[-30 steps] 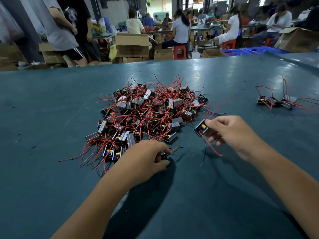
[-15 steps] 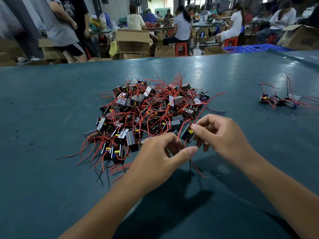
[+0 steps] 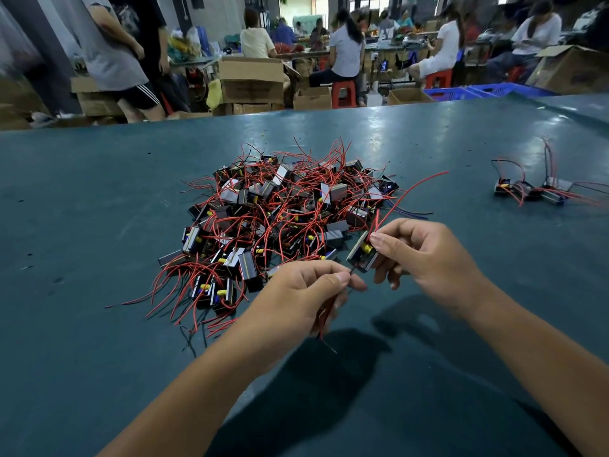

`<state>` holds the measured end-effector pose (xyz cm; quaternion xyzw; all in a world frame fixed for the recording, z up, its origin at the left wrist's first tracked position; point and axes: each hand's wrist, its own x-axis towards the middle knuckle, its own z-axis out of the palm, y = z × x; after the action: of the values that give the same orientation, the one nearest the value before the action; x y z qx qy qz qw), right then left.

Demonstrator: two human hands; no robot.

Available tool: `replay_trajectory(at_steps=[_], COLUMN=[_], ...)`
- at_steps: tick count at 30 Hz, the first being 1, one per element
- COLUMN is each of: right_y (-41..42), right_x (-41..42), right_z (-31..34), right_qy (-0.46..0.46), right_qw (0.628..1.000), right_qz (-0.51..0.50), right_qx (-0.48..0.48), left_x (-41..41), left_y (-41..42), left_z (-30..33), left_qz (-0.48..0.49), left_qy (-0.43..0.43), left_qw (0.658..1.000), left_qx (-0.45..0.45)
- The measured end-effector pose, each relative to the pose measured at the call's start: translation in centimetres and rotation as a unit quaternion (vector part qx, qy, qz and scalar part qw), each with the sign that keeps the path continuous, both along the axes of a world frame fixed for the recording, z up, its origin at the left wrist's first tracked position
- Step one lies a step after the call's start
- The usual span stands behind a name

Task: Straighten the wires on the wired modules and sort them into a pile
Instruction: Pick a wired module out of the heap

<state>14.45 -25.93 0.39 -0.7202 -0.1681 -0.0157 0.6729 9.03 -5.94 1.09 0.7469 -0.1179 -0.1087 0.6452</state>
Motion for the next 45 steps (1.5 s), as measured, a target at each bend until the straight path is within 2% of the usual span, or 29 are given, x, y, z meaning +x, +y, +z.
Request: replay_trajectory(at_steps=[1,3,4,6,8,11,15,17,24,28,36,41,45], right_y=[-0.1,-0.1,-0.2,-0.2,-0.1,-0.1,-0.1,0.0,0.2,0.2,-0.2,-1.9,-2.3], right_x=[0.0,0.1,0.1,0.2,0.1,0.0,-0.3,-0.5,-1.0,-0.8,-0.1,1.1,1.2], right_z=[-0.1,-0.3,-0.4,-0.6,-0.6,-0.5,-0.3,-0.3,-0.3,-0.4,-0.2,0.5,0.2], right_qy=[-0.002,-0.015,-0.019,-0.024,-0.030,-0.021,-0.056,-0.075,-0.086,-0.070,-0.034,0.063,0.128], right_qw=[1.000,0.999,0.998,0.997,0.996,0.996,0.991,0.990,0.986,0.987,0.993,0.994,0.987], right_qz=[-0.002,-0.014,-0.019,-0.022,-0.025,-0.024,-0.037,-0.039,-0.031,-0.035,-0.043,-0.043,-0.004], right_qx=[-0.008,-0.040,-0.052,-0.068,-0.084,-0.079,-0.112,-0.115,-0.140,-0.138,-0.106,-0.074,-0.101], left_x=[0.0,0.0,-0.1,-0.1,0.1,0.3,0.0,0.1,0.2,0.3,0.6,0.9,0.9], left_y=[0.1,0.3,0.3,0.4,0.4,0.4,0.1,0.1,0.0,0.1,0.7,1.2,1.4], left_z=[-0.2,-0.6,-0.5,-0.5,-0.5,-0.7,-0.6,-0.6,-0.6,-0.9,-0.8,-0.8,-0.8], left_qz=[0.020,0.057,0.072,0.078,0.063,0.024,0.047,0.044,0.024,0.014,0.003,-0.017,-0.070], left_qy=[-0.073,-0.241,-0.295,-0.334,-0.317,-0.247,-0.189,-0.165,-0.135,-0.113,-0.127,-0.120,-0.087], left_qw=[0.994,0.934,0.902,0.883,0.889,0.918,0.960,0.969,0.965,0.969,0.963,0.965,0.960], left_qx=[0.081,0.259,0.307,0.322,0.324,0.309,0.201,0.180,0.225,0.220,0.237,0.234,0.258])
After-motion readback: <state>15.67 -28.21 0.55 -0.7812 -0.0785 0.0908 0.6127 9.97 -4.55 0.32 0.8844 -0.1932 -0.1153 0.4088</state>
